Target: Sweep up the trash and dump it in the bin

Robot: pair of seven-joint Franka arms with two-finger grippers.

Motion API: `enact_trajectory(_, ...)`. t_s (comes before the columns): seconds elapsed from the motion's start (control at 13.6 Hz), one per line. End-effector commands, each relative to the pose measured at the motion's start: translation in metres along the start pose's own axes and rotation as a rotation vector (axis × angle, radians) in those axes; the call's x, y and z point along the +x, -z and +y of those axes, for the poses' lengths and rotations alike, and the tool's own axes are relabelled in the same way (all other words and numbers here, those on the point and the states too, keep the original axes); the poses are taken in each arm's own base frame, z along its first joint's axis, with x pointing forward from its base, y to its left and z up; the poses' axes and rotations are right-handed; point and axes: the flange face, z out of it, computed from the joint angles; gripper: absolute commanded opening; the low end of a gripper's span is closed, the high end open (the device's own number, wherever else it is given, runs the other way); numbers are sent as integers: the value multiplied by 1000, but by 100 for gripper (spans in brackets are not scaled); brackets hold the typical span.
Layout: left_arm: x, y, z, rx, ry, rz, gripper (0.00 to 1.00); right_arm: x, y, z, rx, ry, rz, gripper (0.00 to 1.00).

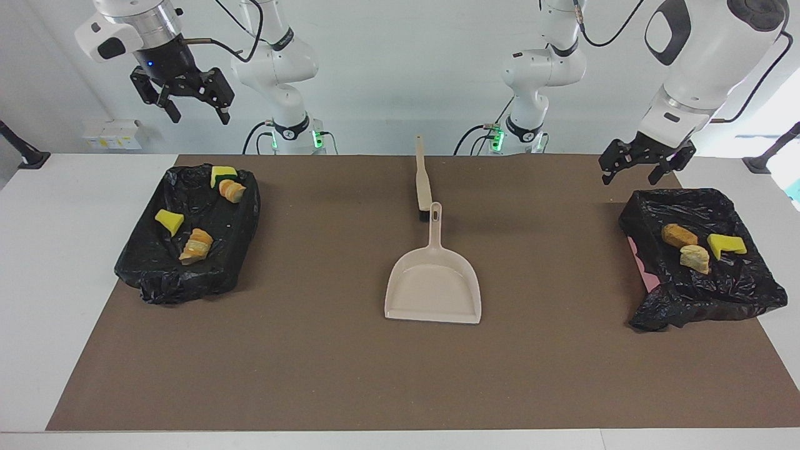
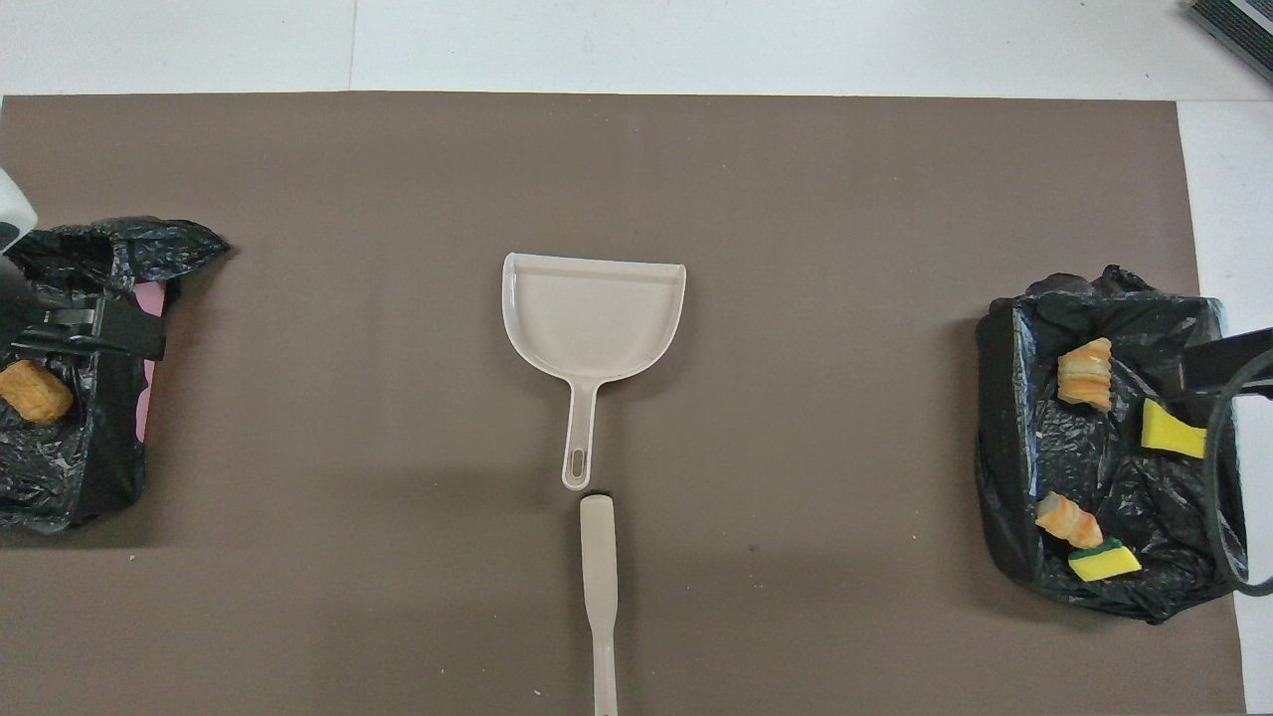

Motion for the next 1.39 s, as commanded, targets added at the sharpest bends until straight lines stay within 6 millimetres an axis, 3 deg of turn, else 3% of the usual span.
enact_trajectory(0.0,-2,5,-2,7,-5,-19,100,-1,3,2,19,7,14,100)
enact_trajectory(0.29,-5,7,-4,9,-3,-45,100,-1,3,2,19,6,14,100)
enact_trajectory(0.51,-10,27,3,0,-13,-69,100,-1,3,2,19,7,14,100)
enact_trajectory(0.73,-10,31,6,-3,-18,-51,100,-1,3,2,19,6,14,100)
enact_trajectory(1.32,-11,29,5,-3,-16,-54,100,-1,3,2,19,6,14,100)
